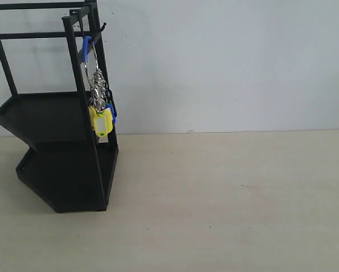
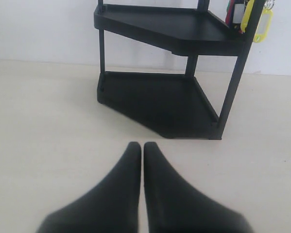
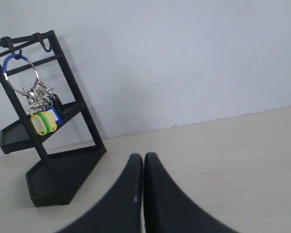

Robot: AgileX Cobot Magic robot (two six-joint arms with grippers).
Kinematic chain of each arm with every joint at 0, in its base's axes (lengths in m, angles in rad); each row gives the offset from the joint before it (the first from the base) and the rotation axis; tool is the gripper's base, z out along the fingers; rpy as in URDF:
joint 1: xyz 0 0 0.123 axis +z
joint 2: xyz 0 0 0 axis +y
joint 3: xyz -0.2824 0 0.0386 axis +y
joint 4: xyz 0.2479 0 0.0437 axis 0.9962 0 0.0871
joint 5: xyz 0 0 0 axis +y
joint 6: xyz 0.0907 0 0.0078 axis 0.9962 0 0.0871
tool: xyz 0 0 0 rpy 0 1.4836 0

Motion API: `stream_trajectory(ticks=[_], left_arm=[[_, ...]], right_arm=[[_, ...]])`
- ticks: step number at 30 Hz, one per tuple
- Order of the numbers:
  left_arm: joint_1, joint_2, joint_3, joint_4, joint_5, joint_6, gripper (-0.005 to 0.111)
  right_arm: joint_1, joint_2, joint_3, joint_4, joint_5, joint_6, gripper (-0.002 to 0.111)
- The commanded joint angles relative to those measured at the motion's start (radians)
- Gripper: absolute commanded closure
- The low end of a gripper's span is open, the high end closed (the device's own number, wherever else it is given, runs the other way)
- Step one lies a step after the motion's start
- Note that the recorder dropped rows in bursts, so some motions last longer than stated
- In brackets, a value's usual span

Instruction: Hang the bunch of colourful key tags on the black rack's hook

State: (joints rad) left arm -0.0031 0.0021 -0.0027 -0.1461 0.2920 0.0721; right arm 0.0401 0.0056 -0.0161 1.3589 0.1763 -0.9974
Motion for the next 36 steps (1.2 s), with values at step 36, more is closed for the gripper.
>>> stream_trajectory(ticks=[36], left_arm=[[0.002, -0.002, 0.003, 0.005, -0.007, 0.003, 0.102]], right_arm=[[0.034, -0.006, 0.016, -1.396, 0.141, 1.251, 0.108]])
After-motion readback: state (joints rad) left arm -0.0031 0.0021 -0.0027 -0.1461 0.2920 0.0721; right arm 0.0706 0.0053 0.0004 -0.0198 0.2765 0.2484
